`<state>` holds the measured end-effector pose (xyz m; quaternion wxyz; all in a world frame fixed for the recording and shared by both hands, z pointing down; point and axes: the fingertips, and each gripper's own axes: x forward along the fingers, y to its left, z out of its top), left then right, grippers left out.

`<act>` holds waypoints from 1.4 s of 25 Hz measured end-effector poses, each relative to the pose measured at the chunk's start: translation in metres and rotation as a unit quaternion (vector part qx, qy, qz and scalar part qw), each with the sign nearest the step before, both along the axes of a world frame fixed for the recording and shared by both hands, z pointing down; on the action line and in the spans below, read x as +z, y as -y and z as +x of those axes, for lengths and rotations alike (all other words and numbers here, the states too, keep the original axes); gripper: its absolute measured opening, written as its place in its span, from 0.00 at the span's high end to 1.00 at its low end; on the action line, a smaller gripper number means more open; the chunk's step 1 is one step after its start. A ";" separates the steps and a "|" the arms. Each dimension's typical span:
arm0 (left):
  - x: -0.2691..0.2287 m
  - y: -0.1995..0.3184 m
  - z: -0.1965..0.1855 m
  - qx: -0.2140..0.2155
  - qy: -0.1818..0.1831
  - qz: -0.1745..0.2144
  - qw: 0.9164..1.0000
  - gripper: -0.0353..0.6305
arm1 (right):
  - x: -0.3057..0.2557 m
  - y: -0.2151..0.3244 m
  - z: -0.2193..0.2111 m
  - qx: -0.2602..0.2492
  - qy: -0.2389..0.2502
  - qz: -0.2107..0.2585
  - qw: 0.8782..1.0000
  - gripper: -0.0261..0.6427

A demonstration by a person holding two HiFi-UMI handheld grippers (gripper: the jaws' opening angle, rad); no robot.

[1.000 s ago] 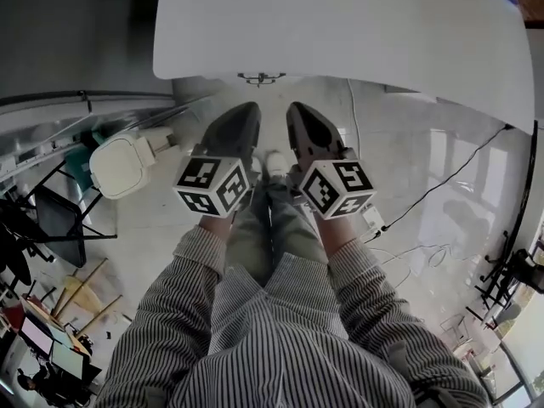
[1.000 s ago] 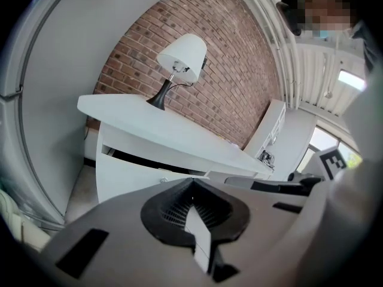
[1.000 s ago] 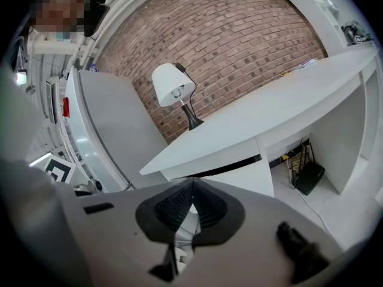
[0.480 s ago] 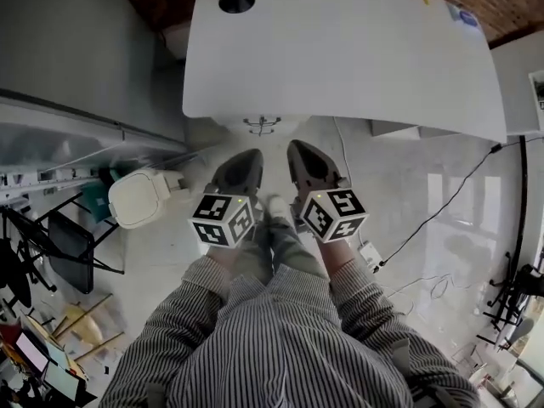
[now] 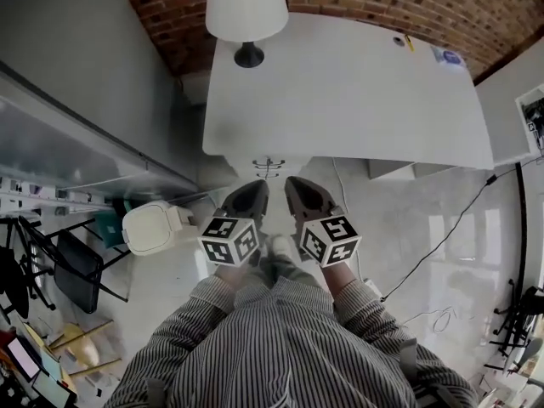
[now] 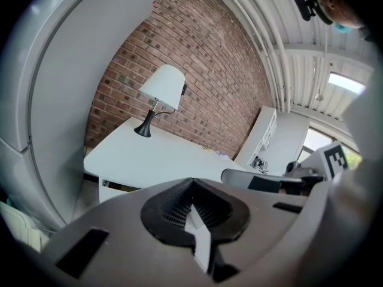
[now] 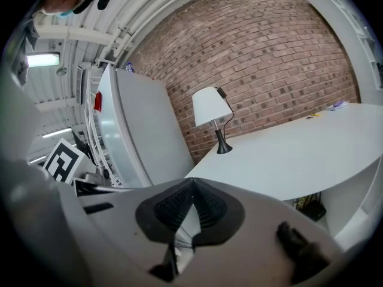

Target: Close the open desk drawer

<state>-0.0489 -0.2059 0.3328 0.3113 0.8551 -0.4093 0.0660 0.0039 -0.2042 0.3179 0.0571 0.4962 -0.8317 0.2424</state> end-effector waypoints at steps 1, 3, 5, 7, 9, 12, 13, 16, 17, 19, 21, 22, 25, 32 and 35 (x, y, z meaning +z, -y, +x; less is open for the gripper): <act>-0.006 -0.001 0.002 0.006 0.001 0.007 1.000 0.93 | -0.006 -0.001 -0.002 -0.005 -0.001 0.003 1.000 0.94; -0.018 -0.003 0.007 0.023 0.004 0.021 1.000 0.93 | -0.016 -0.002 -0.004 -0.013 -0.004 0.008 1.000 0.94; -0.026 -0.006 0.011 0.035 0.004 0.028 0.999 0.93 | -0.025 -0.001 -0.005 -0.017 -0.003 0.011 1.000 0.94; -0.031 -0.010 0.012 0.039 0.003 0.028 0.999 0.93 | -0.034 -0.002 -0.003 -0.018 0.001 0.013 1.000 0.94; -0.037 -0.011 0.011 0.043 0.008 0.033 0.999 0.93 | -0.043 -0.001 -0.002 -0.022 -0.002 0.020 1.000 0.94; -0.047 -0.010 0.010 0.046 0.020 0.043 0.998 0.93 | -0.053 -0.001 0.000 -0.028 -0.006 0.026 0.999 0.94; -0.050 -0.010 0.011 0.047 0.020 0.045 0.998 0.93 | -0.056 -0.002 0.001 -0.029 -0.006 0.026 0.999 0.94; -0.057 -0.009 0.013 0.047 0.021 0.050 0.997 0.93 | -0.063 -0.005 0.000 -0.034 -0.011 0.030 0.999 0.94; -0.058 -0.009 0.013 0.048 0.023 0.051 0.997 0.93 | -0.065 -0.006 -0.002 -0.037 -0.013 0.032 0.999 0.94; -0.060 -0.008 0.012 0.049 0.031 0.056 0.997 0.93 | -0.065 -0.007 -0.006 -0.045 -0.017 0.032 0.998 0.94; -0.064 -0.007 0.011 0.052 0.041 0.064 0.996 0.93 | -0.064 -0.009 -0.009 -0.052 -0.020 0.031 0.998 0.94; -0.066 -0.006 0.010 0.053 0.044 0.068 0.995 0.93 | -0.064 -0.009 -0.009 -0.054 -0.021 0.032 0.998 0.94; -0.072 -0.005 0.007 0.052 0.048 0.077 0.995 0.93 | -0.067 -0.010 -0.008 -0.054 -0.023 0.037 0.998 0.94; -0.075 -0.003 -0.003 0.042 0.046 0.064 0.996 0.93 | -0.074 -0.007 -0.006 -0.061 -0.025 0.044 0.997 0.94; -0.074 -0.001 -0.006 0.038 0.041 0.062 0.997 0.93 | -0.072 -0.006 -0.003 -0.060 -0.032 0.041 0.997 0.94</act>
